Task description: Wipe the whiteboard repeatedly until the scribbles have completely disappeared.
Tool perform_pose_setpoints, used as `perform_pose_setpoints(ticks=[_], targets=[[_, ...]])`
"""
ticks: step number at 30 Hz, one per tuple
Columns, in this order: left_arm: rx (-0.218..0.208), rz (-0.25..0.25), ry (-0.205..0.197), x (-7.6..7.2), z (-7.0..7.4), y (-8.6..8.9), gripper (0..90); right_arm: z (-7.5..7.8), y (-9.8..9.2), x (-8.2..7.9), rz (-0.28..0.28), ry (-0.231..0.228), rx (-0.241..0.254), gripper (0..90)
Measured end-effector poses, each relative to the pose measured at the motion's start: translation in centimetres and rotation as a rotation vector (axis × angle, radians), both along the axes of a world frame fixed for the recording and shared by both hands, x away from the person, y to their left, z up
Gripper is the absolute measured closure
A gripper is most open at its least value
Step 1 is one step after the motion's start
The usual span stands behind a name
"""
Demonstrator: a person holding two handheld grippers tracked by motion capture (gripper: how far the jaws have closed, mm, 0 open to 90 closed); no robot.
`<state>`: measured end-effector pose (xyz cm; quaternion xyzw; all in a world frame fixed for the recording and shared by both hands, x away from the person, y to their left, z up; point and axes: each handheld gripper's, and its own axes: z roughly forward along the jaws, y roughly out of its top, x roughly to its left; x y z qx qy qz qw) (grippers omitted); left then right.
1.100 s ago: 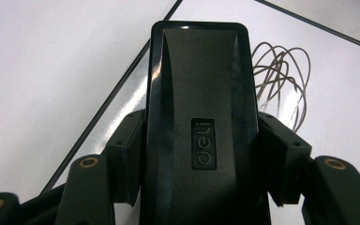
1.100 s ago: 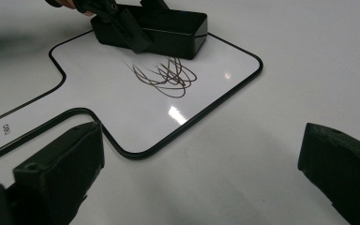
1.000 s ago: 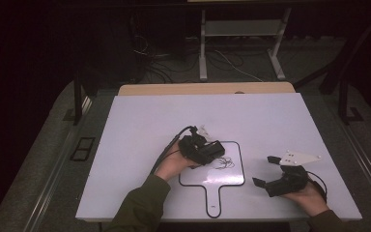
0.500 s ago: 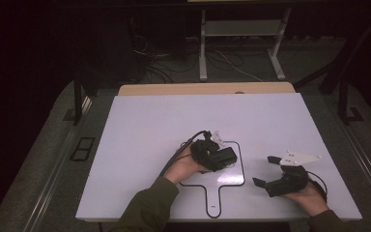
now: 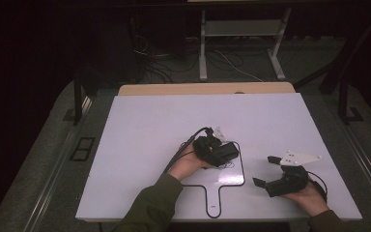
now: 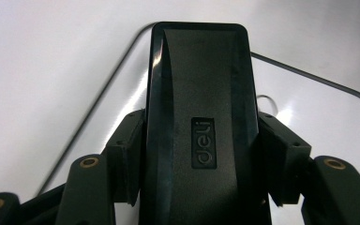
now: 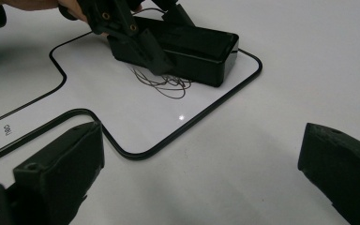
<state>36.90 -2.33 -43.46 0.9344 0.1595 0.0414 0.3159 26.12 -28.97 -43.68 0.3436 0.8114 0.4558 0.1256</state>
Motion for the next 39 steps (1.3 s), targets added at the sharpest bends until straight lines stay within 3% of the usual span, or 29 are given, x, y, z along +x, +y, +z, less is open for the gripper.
perform_pose_setpoints(ticks=[5,7,15,18,22,24,29,32,37,39], targets=[[0.012,-0.078,0.008,-2.1,0.1,-0.8,39.4,0.0,0.0,0.0,-0.001,0.000,0.002,0.0],[0.023,-0.087,0.010,-2.3,0.2,-1.0,39.5,0.0,0.0,-0.1,-0.001,0.002,0.002,0.0],[0.009,0.028,0.019,0.8,0.1,-0.3,39.5,0.0,0.0,0.0,0.001,-0.001,-0.002,0.0],[0.025,-0.021,0.010,0.2,0.2,-0.7,39.5,0.0,0.0,0.0,0.001,0.000,-0.002,0.0],[0.040,-0.087,0.004,-2.1,0.3,-1.9,39.4,0.0,0.0,0.0,-0.001,0.001,-0.001,0.0],[0.032,-0.088,0.012,-2.0,0.2,-1.8,39.5,0.0,0.0,-0.1,-0.002,0.002,0.002,0.0],[0.022,0.004,0.006,0.6,0.1,-0.6,39.5,0.0,0.0,-0.1,0.000,0.000,0.000,0.0],[0.017,0.037,0.023,1.0,0.1,-0.2,39.4,0.0,-0.1,-0.1,-0.001,0.003,0.000,0.0],[0.046,-0.061,0.001,-1.2,0.3,-1.3,39.5,0.0,0.0,0.0,0.000,0.002,0.000,0.0],[0.052,-0.079,-0.001,-2.0,0.3,-1.6,39.5,0.0,0.0,-0.1,0.000,0.002,0.000,0.0]])
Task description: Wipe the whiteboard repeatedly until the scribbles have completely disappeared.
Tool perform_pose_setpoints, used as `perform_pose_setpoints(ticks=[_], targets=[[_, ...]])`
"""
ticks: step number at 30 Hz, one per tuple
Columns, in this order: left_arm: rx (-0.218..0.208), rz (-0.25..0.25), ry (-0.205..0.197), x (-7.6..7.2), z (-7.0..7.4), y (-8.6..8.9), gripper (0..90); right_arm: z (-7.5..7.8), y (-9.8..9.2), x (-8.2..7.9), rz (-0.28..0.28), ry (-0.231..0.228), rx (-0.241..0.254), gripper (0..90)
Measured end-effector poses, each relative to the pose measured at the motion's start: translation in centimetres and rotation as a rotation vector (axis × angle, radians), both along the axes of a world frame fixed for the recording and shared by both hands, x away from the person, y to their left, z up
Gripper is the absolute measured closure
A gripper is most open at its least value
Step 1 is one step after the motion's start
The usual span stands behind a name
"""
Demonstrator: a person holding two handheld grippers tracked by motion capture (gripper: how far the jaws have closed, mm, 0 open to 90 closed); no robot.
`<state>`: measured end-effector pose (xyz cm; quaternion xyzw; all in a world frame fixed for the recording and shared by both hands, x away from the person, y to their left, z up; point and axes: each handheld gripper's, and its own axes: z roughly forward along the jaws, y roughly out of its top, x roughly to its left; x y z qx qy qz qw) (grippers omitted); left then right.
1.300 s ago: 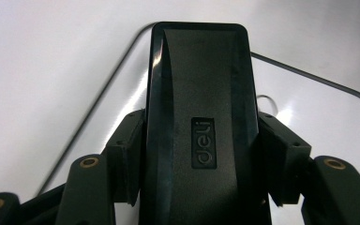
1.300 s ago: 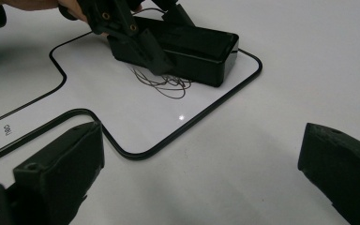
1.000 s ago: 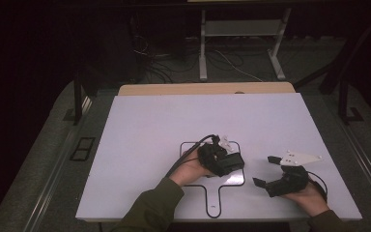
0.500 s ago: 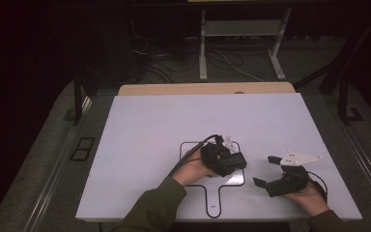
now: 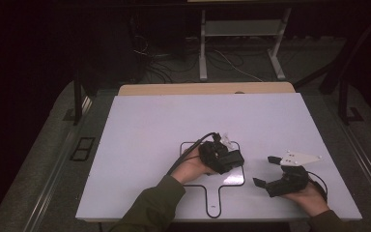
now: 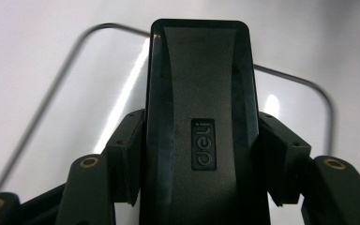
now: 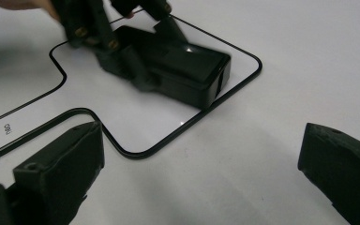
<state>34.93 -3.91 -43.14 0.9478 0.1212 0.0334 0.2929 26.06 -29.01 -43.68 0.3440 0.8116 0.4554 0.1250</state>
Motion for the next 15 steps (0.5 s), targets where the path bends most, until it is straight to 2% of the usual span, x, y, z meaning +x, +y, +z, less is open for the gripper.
perform_pose_setpoints(ticks=[3,7,9,11,13,15], targets=[[-0.016,0.022,0.006,0.7,-0.1,0.3,39.5,0.0,0.0,0.0,-0.001,0.001,0.002,0.0],[-0.045,0.120,0.017,2.8,-0.3,1.6,39.5,0.0,0.0,0.0,0.000,0.002,0.002,0.0],[-0.038,0.111,0.002,3.1,-0.2,1.8,39.5,0.0,0.0,0.0,-0.001,0.002,0.002,0.0],[-0.021,0.096,0.017,2.2,-0.1,1.5,39.4,0.0,0.0,0.0,0.000,0.001,0.003,0.0],[-0.015,0.040,-0.004,1.2,-0.1,1.0,39.5,0.0,0.0,0.0,-0.001,0.001,0.002,0.0],[-0.007,0.007,-0.004,0.1,-0.1,0.6,39.5,0.0,0.0,0.0,0.000,-0.001,-0.003,0.0]])
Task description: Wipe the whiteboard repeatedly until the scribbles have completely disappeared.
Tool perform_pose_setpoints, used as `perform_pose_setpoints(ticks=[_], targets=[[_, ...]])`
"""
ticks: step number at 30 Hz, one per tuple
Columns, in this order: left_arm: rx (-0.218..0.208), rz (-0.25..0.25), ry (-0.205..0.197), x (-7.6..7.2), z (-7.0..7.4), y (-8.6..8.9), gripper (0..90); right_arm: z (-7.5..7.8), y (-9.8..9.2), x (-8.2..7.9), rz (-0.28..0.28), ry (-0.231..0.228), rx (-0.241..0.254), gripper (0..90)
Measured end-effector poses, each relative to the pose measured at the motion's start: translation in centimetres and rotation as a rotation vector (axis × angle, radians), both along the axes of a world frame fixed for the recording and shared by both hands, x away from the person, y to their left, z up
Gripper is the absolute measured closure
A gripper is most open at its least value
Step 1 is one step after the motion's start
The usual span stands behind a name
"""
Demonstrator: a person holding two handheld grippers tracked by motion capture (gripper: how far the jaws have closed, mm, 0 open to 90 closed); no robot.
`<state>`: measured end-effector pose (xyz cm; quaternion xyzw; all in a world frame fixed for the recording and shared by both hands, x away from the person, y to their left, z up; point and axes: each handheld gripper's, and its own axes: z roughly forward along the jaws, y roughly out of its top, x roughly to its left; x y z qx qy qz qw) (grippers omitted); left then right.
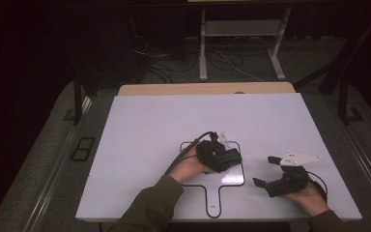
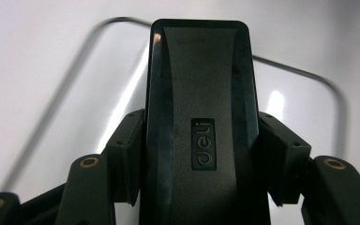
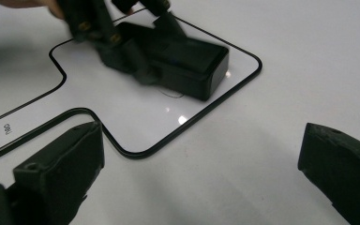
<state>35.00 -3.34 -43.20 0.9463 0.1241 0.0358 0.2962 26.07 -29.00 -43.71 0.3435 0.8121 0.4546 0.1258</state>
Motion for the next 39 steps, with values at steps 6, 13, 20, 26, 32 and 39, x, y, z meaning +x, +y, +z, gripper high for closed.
perform_pose_setpoints(ticks=[6,13,20,26,32,39], targets=[[-0.025,0.057,0.009,1.3,-0.1,1.0,39.5,0.0,0.0,-0.1,-0.002,0.002,0.004,0.0],[-0.017,0.076,0.008,1.8,0.0,2.6,39.4,0.0,-0.1,0.0,0.000,0.002,0.007,0.0],[-0.019,0.021,0.025,-1.0,-0.1,2.3,39.4,0.0,0.0,0.0,-0.001,0.002,0.002,0.0],[-0.035,0.101,0.020,2.1,-0.2,2.6,39.5,-0.1,0.1,0.0,0.003,0.003,0.000,0.0],[-0.034,0.040,0.015,1.6,-0.2,0.4,39.4,-0.1,0.0,0.1,0.001,0.006,0.004,0.0],[-0.025,0.003,0.012,0.9,-0.2,-2.1,39.4,0.1,-0.1,0.0,-0.002,-0.003,0.011,0.0]])
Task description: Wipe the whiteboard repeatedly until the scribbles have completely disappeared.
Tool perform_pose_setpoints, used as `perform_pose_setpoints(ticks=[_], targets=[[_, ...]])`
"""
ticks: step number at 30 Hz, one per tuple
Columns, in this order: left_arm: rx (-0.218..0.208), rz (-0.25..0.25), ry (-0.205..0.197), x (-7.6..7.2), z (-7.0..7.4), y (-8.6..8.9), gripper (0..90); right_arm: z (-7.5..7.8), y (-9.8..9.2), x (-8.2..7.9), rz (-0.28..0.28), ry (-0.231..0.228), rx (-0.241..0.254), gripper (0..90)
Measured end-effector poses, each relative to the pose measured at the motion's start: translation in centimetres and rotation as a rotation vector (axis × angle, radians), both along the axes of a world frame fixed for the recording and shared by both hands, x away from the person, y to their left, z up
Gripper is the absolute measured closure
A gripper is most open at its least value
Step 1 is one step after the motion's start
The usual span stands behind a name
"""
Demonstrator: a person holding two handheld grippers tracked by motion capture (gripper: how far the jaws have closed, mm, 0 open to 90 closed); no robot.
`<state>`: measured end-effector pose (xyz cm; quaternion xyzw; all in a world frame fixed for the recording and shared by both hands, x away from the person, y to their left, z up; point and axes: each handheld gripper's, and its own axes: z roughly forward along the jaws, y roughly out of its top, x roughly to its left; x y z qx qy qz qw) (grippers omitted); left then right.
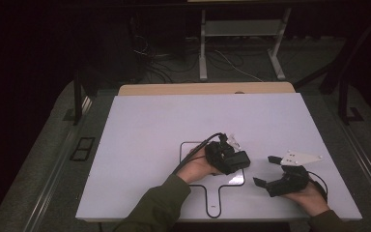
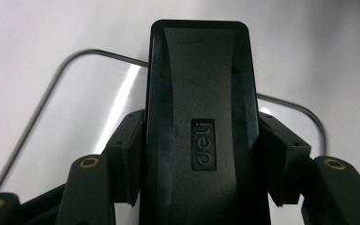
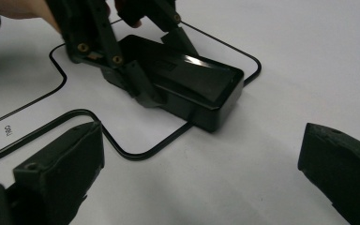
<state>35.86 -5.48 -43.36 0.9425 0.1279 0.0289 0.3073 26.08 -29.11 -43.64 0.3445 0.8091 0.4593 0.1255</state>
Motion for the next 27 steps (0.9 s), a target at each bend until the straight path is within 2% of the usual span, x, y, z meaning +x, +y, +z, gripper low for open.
perform_pose_setpoints(ticks=[3,4,6,7,9,11,12,15,17,18,19,22,24,25,26,27], targets=[[0.014,0.031,-0.010,1.4,0.1,0.1,39.5,0.0,-0.1,0.0,-0.001,-0.001,0.002,0.0],[0.005,0.051,-0.009,1.7,0.0,0.0,39.5,0.0,-0.1,0.0,-0.001,-0.001,0.002,0.0],[0.024,0.051,-0.013,2.4,0.1,0.1,39.5,0.0,-0.1,0.0,-0.002,0.004,0.001,0.0],[0.015,0.061,-0.009,2.4,0.1,0.0,39.5,0.0,-0.1,0.0,-0.002,0.004,0.002,0.0],[0.029,0.046,-0.014,2.0,0.1,-0.1,39.5,0.0,-0.1,0.0,0.000,0.003,0.003,0.0],[0.023,0.021,-0.009,1.1,0.1,-0.5,39.5,0.0,-0.1,0.0,0.000,0.002,0.003,0.0],[0.034,-0.005,-0.010,0.5,0.2,-0.7,39.4,0.0,-0.1,0.0,0.001,0.001,0.003,0.0],[0.025,-0.039,-0.005,-1.1,0.1,-1.1,39.4,0.1,-0.1,0.0,0.001,-0.004,0.004,0.0],[0.016,-0.039,0.003,-1.3,0.1,-1.1,39.5,0.1,-0.1,-0.1,0.000,-0.003,0.005,0.0],[0.017,-0.040,-0.003,-0.9,0.1,-1.0,39.5,0.1,-0.1,-0.1,-0.001,-0.003,0.005,0.0],[0.004,-0.012,0.000,-0.4,0.0,-0.9,39.5,0.1,-0.1,-0.1,-0.001,-0.003,0.005,0.0],[0.013,0.041,-0.014,1.8,0.0,-0.2,39.5,0.1,-0.1,-0.1,-0.001,-0.003,0.004,0.0],[-0.024,0.092,-0.004,2.5,-0.2,0.1,39.5,0.1,-0.1,-0.1,0.001,-0.003,0.004,0.0],[0.007,0.068,-0.013,2.8,0.0,0.3,39.5,0.1,-0.1,-0.1,0.001,-0.002,0.004,0.0],[-0.023,0.095,-0.007,2.4,-0.2,0.0,39.5,0.1,-0.2,-0.1,0.000,-0.002,0.005,0.0],[0.014,0.052,-0.013,2.2,0.0,0.1,39.5,0.1,-0.2,0.0,-0.002,-0.001,0.007,0.0]])
